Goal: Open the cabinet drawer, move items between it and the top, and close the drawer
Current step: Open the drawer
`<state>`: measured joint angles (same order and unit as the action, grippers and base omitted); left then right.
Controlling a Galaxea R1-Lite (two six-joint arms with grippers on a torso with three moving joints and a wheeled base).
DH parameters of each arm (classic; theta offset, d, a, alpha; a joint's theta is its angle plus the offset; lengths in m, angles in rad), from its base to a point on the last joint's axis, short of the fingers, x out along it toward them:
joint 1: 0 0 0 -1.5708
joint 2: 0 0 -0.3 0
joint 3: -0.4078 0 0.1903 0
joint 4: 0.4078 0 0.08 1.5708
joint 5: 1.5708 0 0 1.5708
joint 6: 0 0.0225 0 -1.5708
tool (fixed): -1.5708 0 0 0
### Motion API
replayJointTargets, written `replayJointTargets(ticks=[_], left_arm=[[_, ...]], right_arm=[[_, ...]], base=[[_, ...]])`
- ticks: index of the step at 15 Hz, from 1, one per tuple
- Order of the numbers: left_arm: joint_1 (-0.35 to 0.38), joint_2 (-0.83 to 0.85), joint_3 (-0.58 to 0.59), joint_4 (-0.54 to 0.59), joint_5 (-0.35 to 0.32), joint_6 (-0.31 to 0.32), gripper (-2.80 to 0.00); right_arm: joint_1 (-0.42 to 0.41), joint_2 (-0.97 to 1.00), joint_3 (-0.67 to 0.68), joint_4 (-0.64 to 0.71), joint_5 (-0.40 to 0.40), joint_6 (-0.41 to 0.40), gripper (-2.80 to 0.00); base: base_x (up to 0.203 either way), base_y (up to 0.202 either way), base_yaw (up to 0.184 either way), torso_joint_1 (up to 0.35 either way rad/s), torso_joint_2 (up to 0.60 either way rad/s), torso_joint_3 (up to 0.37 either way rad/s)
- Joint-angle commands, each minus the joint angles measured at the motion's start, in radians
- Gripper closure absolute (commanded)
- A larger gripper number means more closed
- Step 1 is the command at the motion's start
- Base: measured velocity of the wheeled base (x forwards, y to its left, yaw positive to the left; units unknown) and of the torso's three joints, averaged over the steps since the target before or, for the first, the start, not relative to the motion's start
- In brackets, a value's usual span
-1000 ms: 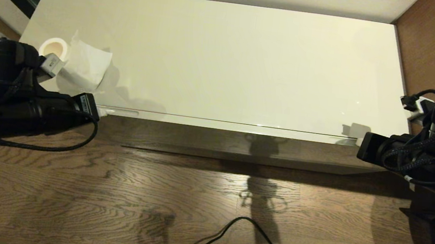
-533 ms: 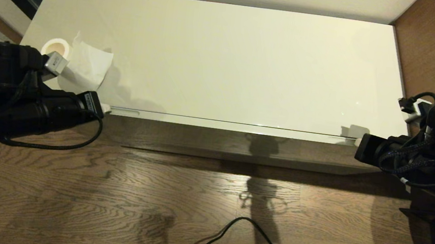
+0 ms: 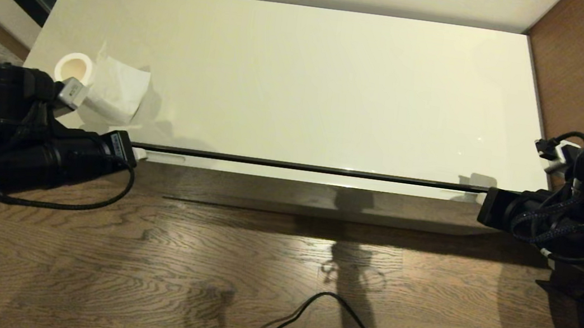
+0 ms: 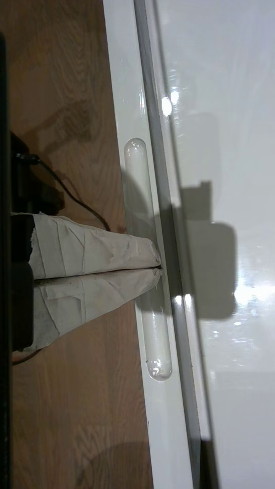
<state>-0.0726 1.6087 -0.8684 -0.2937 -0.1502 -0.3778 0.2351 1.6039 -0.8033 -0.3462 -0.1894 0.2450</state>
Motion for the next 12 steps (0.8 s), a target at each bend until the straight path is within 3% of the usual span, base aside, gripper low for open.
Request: replayJointTargets(ticks=[1,5,12], left_arm=[[-0.001,0.011,0.016,0.008,-0.002,-0.003,0.00],[-0.001,-0.019,0.074,0.039,-0.004,-0.006,0.00],[-0.001,-0.225,0.218,0.280,-0.071,-0.034,0.00]], right_arm=[[0.000,0.004,0.013,0.006,-0.001,0.002,0.00],[-0.010,-0.042,0.076,0.016,-0.002,0.025,0.00],[-0.008,-0.246,0.184,0.198,-0.002,0.058,0.00]], base=[[0.000,0.000,0.000,0.000,0.00,0.000],[0.000,0.000,0.000,0.000,0.00,0.000],[0.000,0.000,0.000,0.000,0.00,0.000]])
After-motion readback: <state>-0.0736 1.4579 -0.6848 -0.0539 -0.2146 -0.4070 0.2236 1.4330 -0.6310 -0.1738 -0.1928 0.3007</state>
